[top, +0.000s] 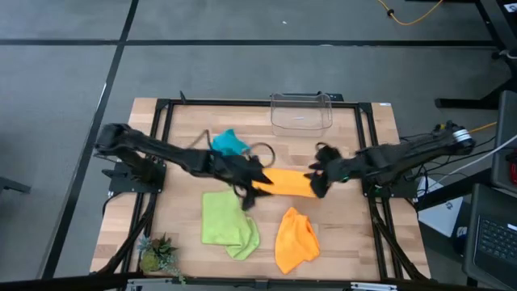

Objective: Fold microfiber towels
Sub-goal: Move the bottom orange microfiber towel to the center left of the table

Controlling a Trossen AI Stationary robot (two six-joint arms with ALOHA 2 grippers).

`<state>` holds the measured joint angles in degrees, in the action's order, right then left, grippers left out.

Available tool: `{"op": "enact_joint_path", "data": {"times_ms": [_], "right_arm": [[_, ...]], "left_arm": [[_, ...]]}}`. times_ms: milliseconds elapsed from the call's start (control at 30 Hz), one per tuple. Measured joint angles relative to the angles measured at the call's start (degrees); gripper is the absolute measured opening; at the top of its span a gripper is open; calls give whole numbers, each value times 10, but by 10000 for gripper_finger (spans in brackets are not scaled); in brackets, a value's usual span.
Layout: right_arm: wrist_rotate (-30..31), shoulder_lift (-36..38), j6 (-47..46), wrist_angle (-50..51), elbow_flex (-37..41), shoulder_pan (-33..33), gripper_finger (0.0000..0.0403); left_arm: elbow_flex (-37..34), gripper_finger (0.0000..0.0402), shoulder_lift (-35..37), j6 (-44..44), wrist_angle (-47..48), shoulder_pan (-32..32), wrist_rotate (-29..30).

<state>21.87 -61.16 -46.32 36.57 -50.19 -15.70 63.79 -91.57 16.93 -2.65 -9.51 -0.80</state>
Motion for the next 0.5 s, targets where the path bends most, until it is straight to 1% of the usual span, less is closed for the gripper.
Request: {"op": "enact_joint_path", "data": {"times_ms": [33,133,233,367,433,500], "right_arm": [[17,21,-1,5,0,0,194],[46,76,3,24,0,0,194],[52,112,18,38,0,-1,194],[53,131,18,61,0,-1,194],[55,129,17,67,0,-2,194],[55,124,17,73,0,-2,194]], "left_arm": [[17,184,-26,-9,-14,-9,-2],[83,181,-116,-25,-12,-32,-2],[154,179,-195,-50,9,-50,-7],[229,178,-277,-116,47,-72,-15],[252,178,-309,-151,73,-79,-18],[277,178,-339,-164,68,-82,-27]]}}
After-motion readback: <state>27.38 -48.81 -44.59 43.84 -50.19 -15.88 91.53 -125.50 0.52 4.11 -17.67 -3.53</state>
